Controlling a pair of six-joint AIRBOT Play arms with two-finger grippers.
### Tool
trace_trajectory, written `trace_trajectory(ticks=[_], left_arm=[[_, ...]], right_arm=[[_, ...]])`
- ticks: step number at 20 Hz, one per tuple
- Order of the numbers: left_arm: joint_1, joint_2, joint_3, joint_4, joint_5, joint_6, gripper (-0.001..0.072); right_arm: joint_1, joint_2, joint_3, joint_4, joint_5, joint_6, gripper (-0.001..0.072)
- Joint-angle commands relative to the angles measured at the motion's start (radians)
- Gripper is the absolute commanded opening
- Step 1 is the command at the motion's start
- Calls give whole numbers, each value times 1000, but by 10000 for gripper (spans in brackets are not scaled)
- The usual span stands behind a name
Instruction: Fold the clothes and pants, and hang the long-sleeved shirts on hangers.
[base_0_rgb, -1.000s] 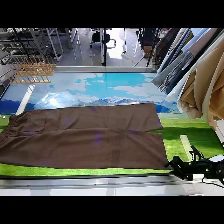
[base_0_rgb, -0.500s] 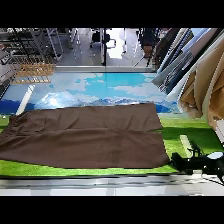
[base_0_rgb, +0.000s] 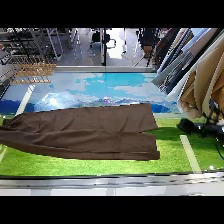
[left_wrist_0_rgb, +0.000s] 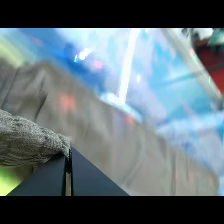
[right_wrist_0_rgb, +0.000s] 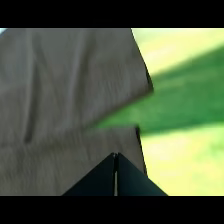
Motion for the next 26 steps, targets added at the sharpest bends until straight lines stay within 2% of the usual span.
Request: trace_trajectory(ticks=[1,2,4,5,7,8,9,12,17,22,23,24,25,26], left_arm=[[-122,-25,23,-31,176,-58,6],[-146,-35,23,-31,191,-57,6],[-169,-48,23,-30,194,-57,7],[-171,-50,23,-31,194,-57,7],[-162,-50,23,-31,186,-58,7],[-156,-50,23,-31,175,-58,7],[-150,-50,23,-31,163,-58,7],[-147,-50,23,-31,127,-58,7],[-147,-50,23,-31,110,-58,7],[-147,-50,23,-30,106,-58,7],[-147,-50,23,-30,106,-58,7],[-147,-50,23,-30,106,-58,7],[-145,-50,23,-30,106,-58,7],[-141,-50,23,-30,106,-58,8]], right_arm=[[118,-222,179,-4,-85,31,14],[126,-287,210,-8,-37,29,16],[118,-341,210,-31,108,-23,286],[117,-337,189,-40,197,-116,294],[119,-314,147,-68,355,-223,317],[122,-309,123,-84,430,-246,399],[124,-307,94,-100,481,-264,428],[126,-308,-11,-125,480,-335,449],[126,-311,-132,-100,341,-500,448],[134,-335,-135,3,275,-597,426],[152,-338,-136,-2,277,-599,327],[175,-338,-135,-6,290,-599,187],[198,-338,-135,-10,322,-598,17],[210,-333,-135,-10,359,-594,14]])
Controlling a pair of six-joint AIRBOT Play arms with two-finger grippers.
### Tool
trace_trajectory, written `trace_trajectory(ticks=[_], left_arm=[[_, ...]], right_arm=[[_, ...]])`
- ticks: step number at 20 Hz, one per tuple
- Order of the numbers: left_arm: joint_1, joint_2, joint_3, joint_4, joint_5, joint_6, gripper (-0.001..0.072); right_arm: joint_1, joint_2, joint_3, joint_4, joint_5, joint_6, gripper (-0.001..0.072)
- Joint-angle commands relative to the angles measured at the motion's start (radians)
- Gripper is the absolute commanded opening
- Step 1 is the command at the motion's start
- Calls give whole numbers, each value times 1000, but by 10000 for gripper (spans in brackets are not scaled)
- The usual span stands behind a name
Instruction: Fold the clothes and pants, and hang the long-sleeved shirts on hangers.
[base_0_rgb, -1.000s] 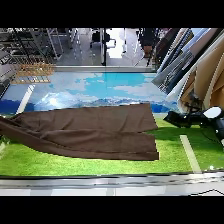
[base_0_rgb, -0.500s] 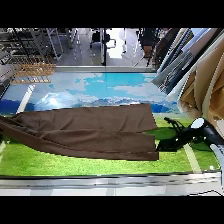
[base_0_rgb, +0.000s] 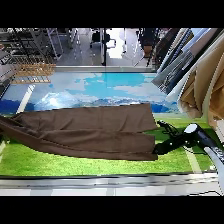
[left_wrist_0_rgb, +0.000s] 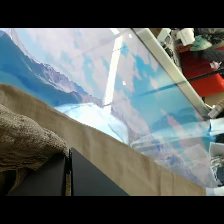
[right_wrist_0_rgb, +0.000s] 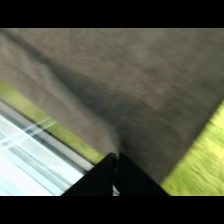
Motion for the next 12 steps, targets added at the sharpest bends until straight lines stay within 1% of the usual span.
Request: trace_trajectory(ticks=[1,5,9,11,12], left_arm=[[12,0,1,0,-9,0,7],[70,0,1,0,-53,0,7],[104,0,1,0,-77,0,7],[109,0,1,-1,-85,0,7],[110,0,1,-1,-87,-12,8]], right_arm=[[41,16,-3,11,77,-11,13],[40,148,21,-105,106,11,15],[41,178,20,-111,121,12,13],[41,180,27,-112,106,17,12],[41,180,45,-112,84,36,12]])
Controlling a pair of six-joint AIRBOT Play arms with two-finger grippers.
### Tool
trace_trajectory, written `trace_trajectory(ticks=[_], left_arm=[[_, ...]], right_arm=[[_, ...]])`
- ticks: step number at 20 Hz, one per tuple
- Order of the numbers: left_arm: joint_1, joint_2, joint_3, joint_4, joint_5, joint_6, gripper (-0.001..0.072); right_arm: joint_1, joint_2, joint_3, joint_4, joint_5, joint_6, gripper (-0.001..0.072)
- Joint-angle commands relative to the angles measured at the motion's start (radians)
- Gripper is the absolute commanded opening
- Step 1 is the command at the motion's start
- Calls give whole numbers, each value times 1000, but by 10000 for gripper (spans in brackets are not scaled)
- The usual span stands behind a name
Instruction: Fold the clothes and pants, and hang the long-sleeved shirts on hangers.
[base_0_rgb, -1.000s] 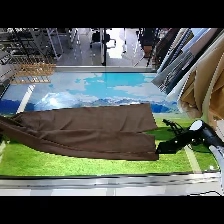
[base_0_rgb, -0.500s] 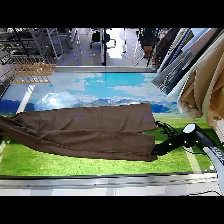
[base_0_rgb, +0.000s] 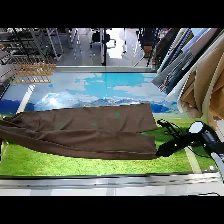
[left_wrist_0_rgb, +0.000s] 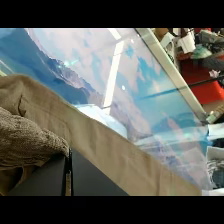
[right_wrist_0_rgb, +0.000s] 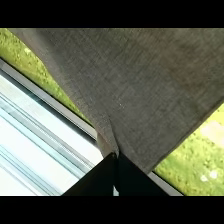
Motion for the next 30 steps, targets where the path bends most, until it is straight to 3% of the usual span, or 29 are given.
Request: trace_trajectory(ticks=[1,7,12,18,22,23,24,25,26,30], left_arm=[[13,0,1,-4,-15,-35,7],[3,0,31,-11,16,-154,6],[-62,-17,40,4,193,-195,4],[-225,-158,40,83,350,-254,4],[-269,-246,40,83,387,-254,7],[-268,-254,40,83,390,-253,85],[-268,-255,40,83,390,-253,339],[-261,-251,40,82,390,-253,583],[-249,-242,40,82,385,-253,609],[-161,-176,51,105,257,-249,609]], right_arm=[[1,11,52,-11,-59,35,11],[1,-33,387,-43,-442,154,9],[2,-295,583,-34,-553,202,10],[67,-663,833,-6,-677,227,10],[101,-851,990,-2,-721,337,14],[101,-873,1003,6,-720,370,25],[101,-877,1003,18,-712,407,163],[97,-874,1004,18,-685,440,362],[90,-866,1007,18,-630,467,504],[18,-813,1009,70,-332,525,493]])
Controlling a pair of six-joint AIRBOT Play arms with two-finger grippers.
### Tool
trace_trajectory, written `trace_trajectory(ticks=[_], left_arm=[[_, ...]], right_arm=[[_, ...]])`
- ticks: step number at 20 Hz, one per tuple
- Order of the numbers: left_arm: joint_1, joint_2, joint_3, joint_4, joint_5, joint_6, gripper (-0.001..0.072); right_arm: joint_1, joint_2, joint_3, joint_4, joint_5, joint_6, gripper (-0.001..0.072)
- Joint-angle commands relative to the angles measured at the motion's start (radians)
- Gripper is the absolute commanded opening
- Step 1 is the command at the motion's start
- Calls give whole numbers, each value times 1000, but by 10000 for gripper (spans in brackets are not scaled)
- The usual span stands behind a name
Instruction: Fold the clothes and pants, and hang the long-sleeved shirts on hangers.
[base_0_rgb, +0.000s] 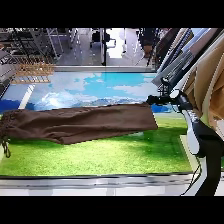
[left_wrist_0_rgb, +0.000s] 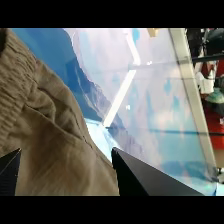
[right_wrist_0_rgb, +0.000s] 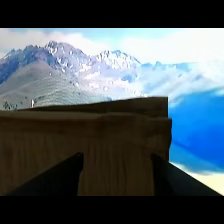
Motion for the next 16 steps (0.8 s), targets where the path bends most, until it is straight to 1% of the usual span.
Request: trace_trajectory(ticks=[1,2,3,4,5,6,7,8,9,11,13,16], left_arm=[[71,48,12,63,-147,3,604],[91,63,12,128,-212,1,604],[106,71,12,212,-296,-11,603],[113,71,11,294,-377,-32,603],[113,65,9,362,-435,-46,603],[106,60,-3,400,-459,-50,603],[100,58,-23,402,-461,-50,603],[88,58,-47,391,-451,-50,602],[74,58,-65,383,-430,-50,603],[41,52,-79,381,-393,-53,603],[9,36,-79,382,-362,-66,603],[-29,-2,-79,382,-344,-94,603]], right_arm=[[-60,34,8,47,267,69,446],[-81,48,3,63,344,84,423],[-100,64,-16,92,418,99,425],[-112,81,-48,125,483,115,433],[-121,101,-98,149,546,153,470],[-121,121,-156,161,587,187,471],[-120,143,-222,171,607,206,472],[-117,170,-302,190,602,219,491],[-116,193,-380,224,576,219,529],[-116,216,-492,280,511,222,545],[-116,217,-565,289,446,254,581],[-117,217,-642,317,335,294,583]])
